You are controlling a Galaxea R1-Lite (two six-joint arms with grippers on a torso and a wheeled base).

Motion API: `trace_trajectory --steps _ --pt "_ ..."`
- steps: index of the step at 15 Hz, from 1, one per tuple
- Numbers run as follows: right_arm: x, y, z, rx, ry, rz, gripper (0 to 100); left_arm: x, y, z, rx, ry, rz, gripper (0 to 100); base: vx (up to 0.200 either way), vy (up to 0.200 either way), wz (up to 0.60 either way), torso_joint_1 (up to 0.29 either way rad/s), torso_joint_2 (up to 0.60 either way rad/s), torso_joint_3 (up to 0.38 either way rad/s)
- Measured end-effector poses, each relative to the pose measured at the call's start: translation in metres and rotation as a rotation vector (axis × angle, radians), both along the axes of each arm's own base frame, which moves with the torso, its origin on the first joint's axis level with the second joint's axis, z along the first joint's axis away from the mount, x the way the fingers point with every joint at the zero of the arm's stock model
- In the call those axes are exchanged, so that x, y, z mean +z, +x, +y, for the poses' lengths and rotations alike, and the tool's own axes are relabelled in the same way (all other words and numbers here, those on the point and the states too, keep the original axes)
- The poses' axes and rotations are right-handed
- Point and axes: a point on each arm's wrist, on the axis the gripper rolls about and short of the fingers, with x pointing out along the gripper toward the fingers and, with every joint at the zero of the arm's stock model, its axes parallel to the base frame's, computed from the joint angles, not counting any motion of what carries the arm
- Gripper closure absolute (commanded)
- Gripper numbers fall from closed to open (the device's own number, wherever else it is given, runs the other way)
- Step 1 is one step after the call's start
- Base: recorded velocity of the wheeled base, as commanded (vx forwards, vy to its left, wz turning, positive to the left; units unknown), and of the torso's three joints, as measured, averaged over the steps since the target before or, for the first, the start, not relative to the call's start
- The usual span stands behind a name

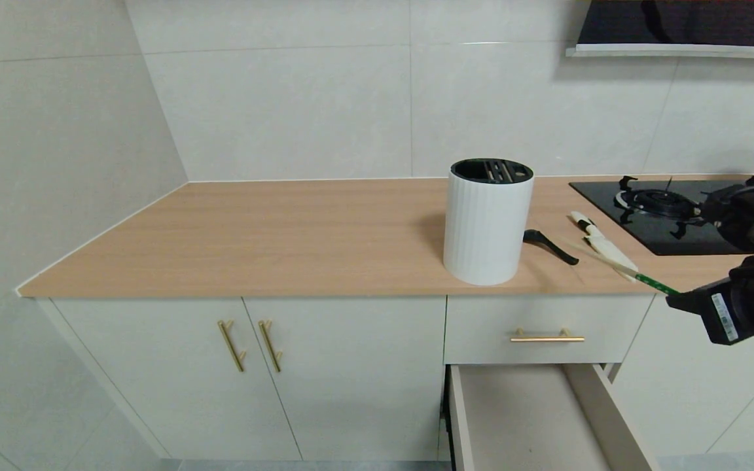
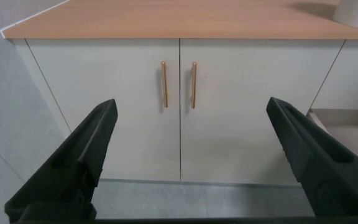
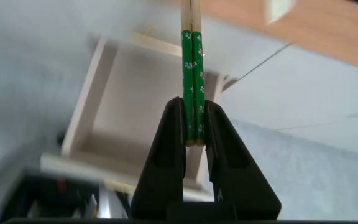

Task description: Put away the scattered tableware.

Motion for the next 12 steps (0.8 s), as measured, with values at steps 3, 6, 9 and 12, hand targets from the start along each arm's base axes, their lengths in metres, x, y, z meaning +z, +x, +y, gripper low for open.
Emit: trace_trajectory --steps 3,6,9,12 --pt "-0.004 -0.02 0.015 0.114 -0.017 0.034 100 0.0 0.0 0.0 0.0 0.0 0.0 0 0.0 0.0 0.0 0.0 0.0 0.0" --pt "-0.011 -0.03 0.026 0.195 -0.027 0.054 100 0.0 0.0 0.0 -0.001 0.0 0.0 0 0.0 0.0 0.0 0.0 0.0 0.0" --pt "-0.015 -0.035 0.032 0.239 -0.041 0.067 100 0.0 0.0 0.0 0.0 0.0 0.0 0 0.0 0.0 0.0 -0.085 0.19 0.107" --pt "-0.02 -0.038 0.034 0.274 -0.059 0.081 100 0.0 0.0 0.0 0.0 0.0 0.0 0 0.0 0.0 0.0 -0.198 0.45 0.255"
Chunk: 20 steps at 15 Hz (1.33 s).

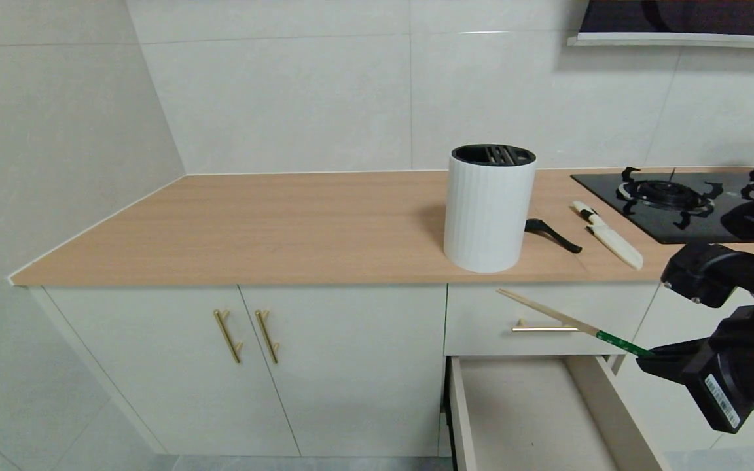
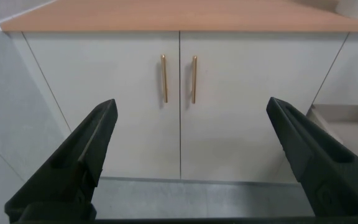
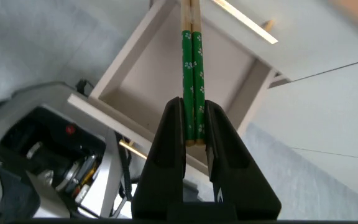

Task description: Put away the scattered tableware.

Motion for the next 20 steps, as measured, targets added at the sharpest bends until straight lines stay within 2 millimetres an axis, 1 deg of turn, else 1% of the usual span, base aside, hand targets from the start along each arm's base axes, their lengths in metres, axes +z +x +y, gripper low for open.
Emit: trace_trajectory --steps 9,16,20 --pt "-0.008 0.004 0.004 0.011 -0.015 0.031 100 0.0 0.0 0.0 0.0 0.0 0.0 0 0.0 0.0 0.0 -0.193 0.48 0.281" --pt "-0.018 0.014 0.008 -0.003 -0.037 0.076 100 0.0 0.0 0.0 0.0 0.0 0.0 0 0.0 0.0 0.0 -0.14 0.45 0.301" --pt "-0.025 0.021 0.008 -0.022 -0.054 0.107 100 0.0 0.0 0.0 0.0 0.0 0.0 0 0.0 0.0 0.0 -0.024 0.12 0.079"
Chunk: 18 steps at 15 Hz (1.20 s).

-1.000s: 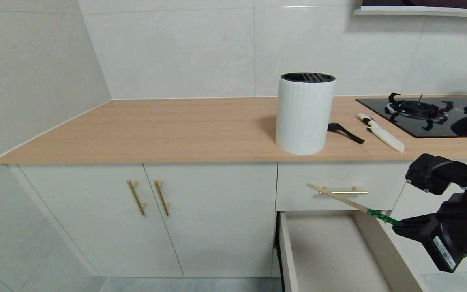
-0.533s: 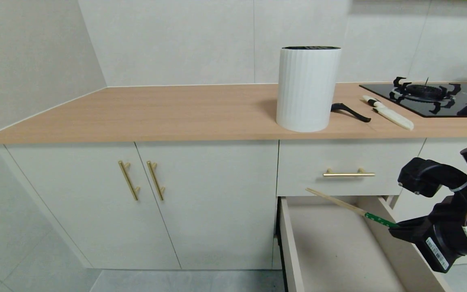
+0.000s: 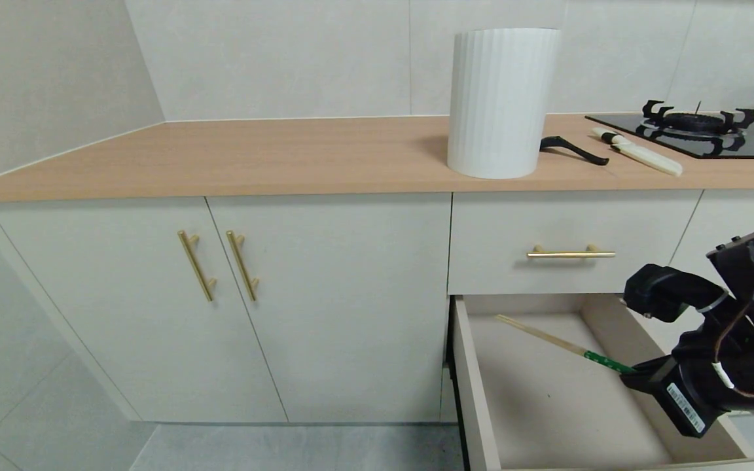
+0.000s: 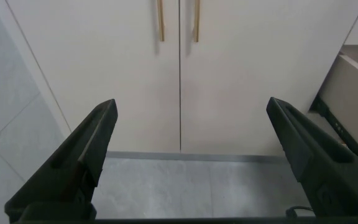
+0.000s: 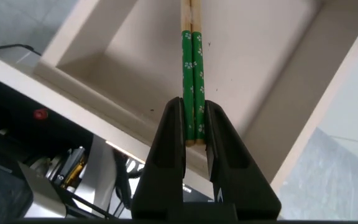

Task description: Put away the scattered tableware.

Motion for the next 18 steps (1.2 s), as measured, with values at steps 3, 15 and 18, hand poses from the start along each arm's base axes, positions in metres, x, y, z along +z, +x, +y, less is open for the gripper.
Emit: trace_trajectory --steps 3,15,18 --pt "-0.005 0.005 0.002 -0.003 -0.013 0.022 100 0.0 0.0 0.0 0.0 0.0 0.0 0 0.0 0.0 0.0 0.0 0.0 0.0" --pt "-0.092 0.096 0.04 -0.213 -0.014 0.13 100 0.0 0.0 0.0 0.0 0.0 0.0 0 0.0 0.0 0.0 0.0 0.0 0.0" --pt "-0.121 0.127 0.055 -0.342 0.078 0.14 100 0.0 0.0 0.0 0.0 0.0 0.0 0 0.0 0.0 0.0 0.0 0.0 0.0"
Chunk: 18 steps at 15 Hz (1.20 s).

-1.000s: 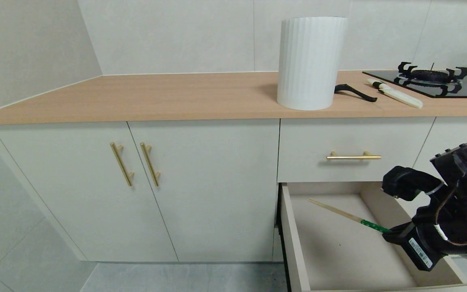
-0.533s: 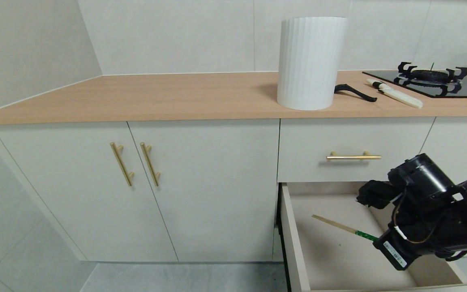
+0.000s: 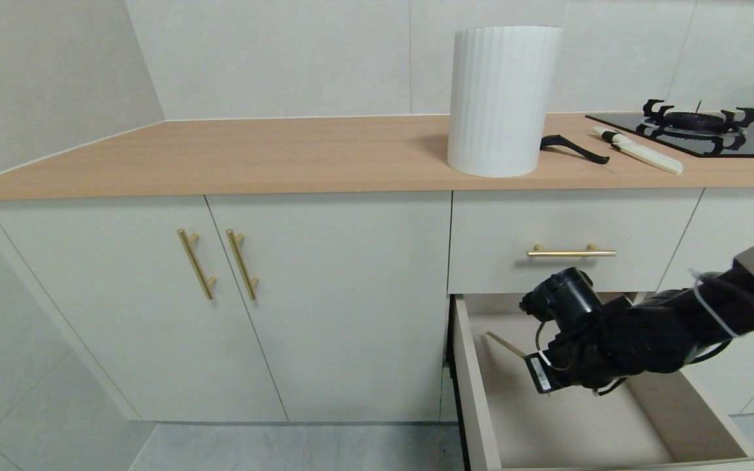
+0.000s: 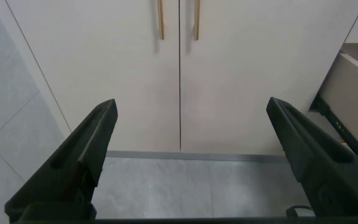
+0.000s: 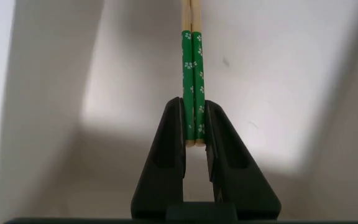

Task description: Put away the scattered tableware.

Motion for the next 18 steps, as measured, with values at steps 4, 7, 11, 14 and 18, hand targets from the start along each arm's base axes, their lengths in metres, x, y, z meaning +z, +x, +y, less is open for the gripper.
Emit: trace_trajectory --steps 4,7,11,14,18 --pt "-0.026 0.02 0.01 -0.059 0.022 0.033 100 0.0 0.0 0.0 0.0 0.0 0.0 0 0.0 0.0 0.0 0.0 0.0 0.0" --pt "-0.046 0.023 0.012 -0.06 -0.001 0.077 100 0.0 0.0 0.0 0.0 0.0 0.0 0 0.0 0.0 0.0 0.0 0.0 0.0" --pt "-0.076 0.024 0.014 -0.059 -0.039 0.142 100 0.0 0.0 0.0 0.0 0.0 0.0 0 0.0 0.0 0.0 0.0 0.0 0.0" --pt "-0.092 0.027 0.015 -0.062 -0.06 0.168 100 0.0 0.0 0.0 0.0 0.0 0.0 0 0.0 0.0 0.0 0.0 0.0 0.0" --pt "-0.099 0.027 0.016 -0.062 -0.067 0.183 100 0.0 0.0 0.0 0.0 0.0 0.0 0 0.0 0.0 0.0 0.0 0.0 0.0"
